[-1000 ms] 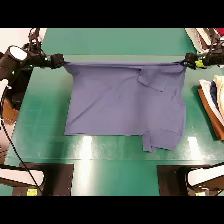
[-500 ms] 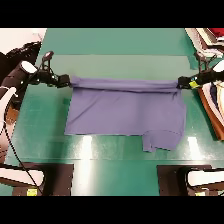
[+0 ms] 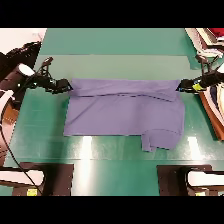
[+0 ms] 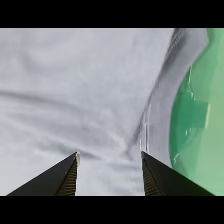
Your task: Fold the shirts.
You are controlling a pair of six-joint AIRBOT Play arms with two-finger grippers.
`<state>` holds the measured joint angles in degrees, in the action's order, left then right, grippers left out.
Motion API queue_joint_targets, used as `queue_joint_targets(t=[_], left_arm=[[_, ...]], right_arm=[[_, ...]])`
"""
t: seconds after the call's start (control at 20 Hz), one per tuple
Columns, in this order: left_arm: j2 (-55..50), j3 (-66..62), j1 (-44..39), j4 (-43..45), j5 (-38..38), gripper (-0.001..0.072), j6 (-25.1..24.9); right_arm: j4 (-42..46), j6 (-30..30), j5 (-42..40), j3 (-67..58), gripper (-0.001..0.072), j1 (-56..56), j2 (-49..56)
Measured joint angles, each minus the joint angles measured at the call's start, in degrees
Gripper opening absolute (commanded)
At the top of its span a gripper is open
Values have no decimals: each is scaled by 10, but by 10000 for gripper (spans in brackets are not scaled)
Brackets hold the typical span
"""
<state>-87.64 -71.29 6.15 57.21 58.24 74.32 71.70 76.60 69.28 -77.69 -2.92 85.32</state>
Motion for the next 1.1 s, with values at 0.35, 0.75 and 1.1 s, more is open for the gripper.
queue_joint_targets(t=[0.35,0.75,1.1], left_arm=[[122,122,33,56,110,536,5],[201,329,38,32,130,536,-10],[205,372,37,-1,103,27,-23]], right_arm=[[-1,0,30,97,452,-31,-145],[-2,-1,32,180,452,-38,-258],[-1,-2,54,189,451,-46,-290]])
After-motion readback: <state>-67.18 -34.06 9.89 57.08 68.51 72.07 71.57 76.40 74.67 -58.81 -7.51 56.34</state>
